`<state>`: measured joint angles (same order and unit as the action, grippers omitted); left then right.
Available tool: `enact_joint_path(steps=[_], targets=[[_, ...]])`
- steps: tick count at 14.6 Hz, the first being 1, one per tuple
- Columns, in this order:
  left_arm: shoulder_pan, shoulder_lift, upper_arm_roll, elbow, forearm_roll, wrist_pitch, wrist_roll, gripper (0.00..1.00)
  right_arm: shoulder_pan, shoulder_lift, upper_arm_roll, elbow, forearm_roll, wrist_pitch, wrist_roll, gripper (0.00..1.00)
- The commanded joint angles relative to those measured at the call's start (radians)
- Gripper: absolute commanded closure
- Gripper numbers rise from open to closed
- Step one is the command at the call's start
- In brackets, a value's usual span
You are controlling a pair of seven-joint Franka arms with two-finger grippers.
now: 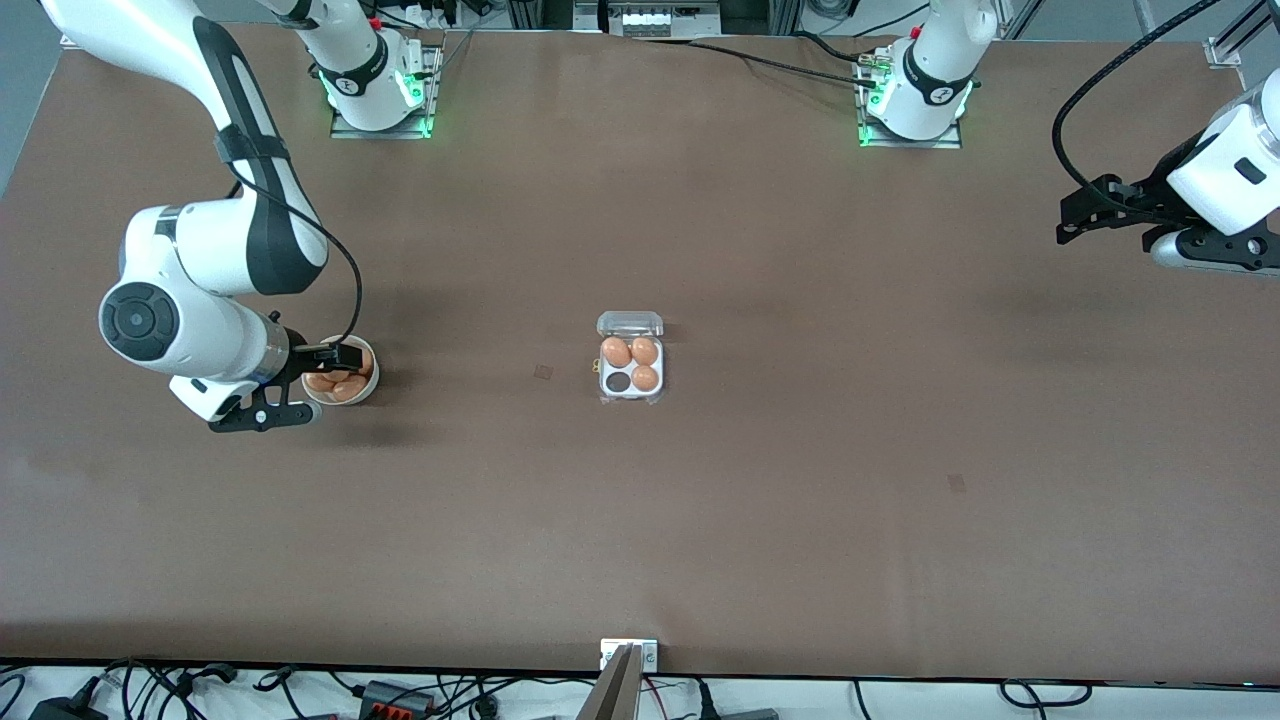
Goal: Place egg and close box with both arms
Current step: 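Lower the right gripper and grasp one brown egg from the bowl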
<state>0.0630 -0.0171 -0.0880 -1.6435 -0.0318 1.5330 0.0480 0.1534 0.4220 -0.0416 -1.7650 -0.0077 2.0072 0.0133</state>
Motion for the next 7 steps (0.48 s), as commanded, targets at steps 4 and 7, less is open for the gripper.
enact_joint_path(steps=[4, 7], targets=[[-0.002, 0.000, 0.002, 0.019, -0.008, -0.019, 0.003, 0.00, -0.008, 0.014, -0.001, -0.102, -0.014, 0.113, 0.060, 0.00], [-0.002, 0.000, 0.002, 0.019, -0.008, -0.021, 0.004, 0.00, -0.011, 0.029, -0.003, -0.109, -0.014, 0.124, 0.060, 0.00]])
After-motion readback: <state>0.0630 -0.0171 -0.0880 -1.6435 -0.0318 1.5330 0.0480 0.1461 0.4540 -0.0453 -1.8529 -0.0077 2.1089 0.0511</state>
